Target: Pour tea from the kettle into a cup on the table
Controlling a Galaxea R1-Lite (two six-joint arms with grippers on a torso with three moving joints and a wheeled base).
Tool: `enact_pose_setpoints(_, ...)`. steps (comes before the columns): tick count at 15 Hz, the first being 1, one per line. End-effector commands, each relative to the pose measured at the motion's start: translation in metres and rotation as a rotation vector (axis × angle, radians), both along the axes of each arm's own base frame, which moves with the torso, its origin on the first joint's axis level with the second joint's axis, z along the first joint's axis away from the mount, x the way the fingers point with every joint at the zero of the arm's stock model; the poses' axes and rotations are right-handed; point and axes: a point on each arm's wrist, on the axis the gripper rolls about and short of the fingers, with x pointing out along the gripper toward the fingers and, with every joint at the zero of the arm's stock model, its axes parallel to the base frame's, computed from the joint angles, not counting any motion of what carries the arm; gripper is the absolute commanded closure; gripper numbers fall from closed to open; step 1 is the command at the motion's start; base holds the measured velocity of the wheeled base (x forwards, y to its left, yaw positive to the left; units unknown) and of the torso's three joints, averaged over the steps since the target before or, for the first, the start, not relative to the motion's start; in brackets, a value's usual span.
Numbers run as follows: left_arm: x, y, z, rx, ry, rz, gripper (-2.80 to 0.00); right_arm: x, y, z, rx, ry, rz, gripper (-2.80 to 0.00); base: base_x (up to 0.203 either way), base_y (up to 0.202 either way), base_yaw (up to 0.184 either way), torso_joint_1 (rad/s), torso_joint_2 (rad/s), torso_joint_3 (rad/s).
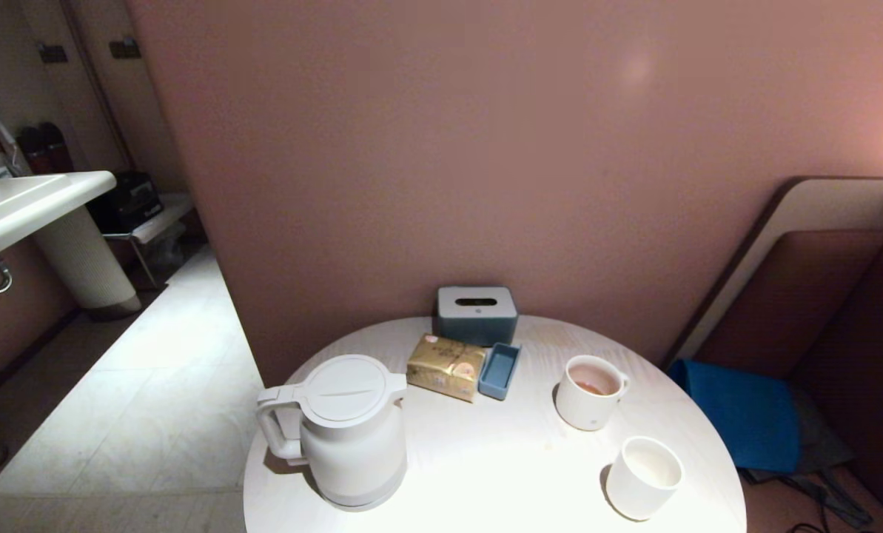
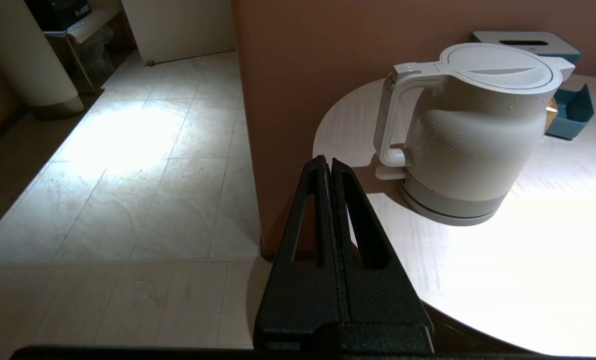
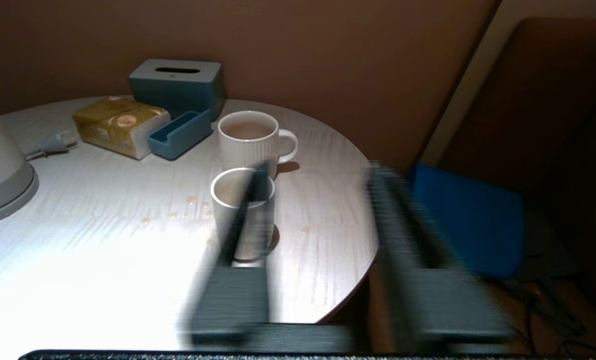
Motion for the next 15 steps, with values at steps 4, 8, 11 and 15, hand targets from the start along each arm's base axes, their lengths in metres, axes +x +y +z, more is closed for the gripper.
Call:
enact_pose_setpoints(4, 0.0, 0.0, 0.0001, 0.0, -0.001, 0.001, 0.0, 0.0001, 0.0, 0.0, -0.001, 0.002, 0.0, 0.0, 0.0, 0.0, 0.0, 0.0, 0.0, 0.0)
enact_pose_setpoints(8, 0.0, 0.0, 0.0001, 0.0, -0.001, 0.001, 0.0, 0.0001, 0.0, 0.0, -0.001, 0.002, -0.001, 0.0, 0.0, 0.0, 0.0, 0.0, 0.0, 0.0)
enact_pose_setpoints(11, 0.0, 0.0, 0.0001, 0.0, -0.001, 0.001, 0.0, 0.0001, 0.0, -0.0003, -0.002, 0.005, 0.0, 0.0, 0.0, 0.0, 0.0, 0.0, 0.0, 0.0)
enact_pose_setpoints(15, 0.0, 0.0, 0.0001, 0.0, -0.001, 0.001, 0.0, 0.0001, 0.0, -0.0003, -0.002, 0.005, 0.0, 0.0, 0.0, 0.0, 0.0, 0.0, 0.0, 0.0)
